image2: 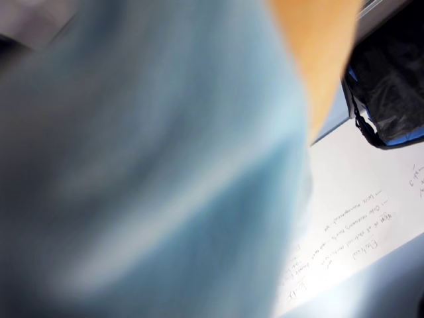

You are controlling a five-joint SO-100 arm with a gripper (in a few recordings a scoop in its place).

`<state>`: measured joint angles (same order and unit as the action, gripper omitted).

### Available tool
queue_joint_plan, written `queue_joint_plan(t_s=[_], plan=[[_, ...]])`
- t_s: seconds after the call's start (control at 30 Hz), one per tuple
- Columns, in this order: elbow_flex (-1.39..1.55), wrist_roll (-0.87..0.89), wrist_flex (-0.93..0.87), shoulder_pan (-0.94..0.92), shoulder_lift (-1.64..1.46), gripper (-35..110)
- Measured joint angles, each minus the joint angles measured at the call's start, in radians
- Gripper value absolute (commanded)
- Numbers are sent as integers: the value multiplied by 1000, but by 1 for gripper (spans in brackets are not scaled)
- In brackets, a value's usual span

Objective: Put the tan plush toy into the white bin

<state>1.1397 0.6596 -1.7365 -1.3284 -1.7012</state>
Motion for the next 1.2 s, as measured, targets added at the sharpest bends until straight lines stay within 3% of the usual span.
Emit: queue_joint_plan(t_s=[0.5, 1.2], plan=[[-17, 0, 0, 86, 98, 66], [86, -8, 17, 80, 71, 23]])
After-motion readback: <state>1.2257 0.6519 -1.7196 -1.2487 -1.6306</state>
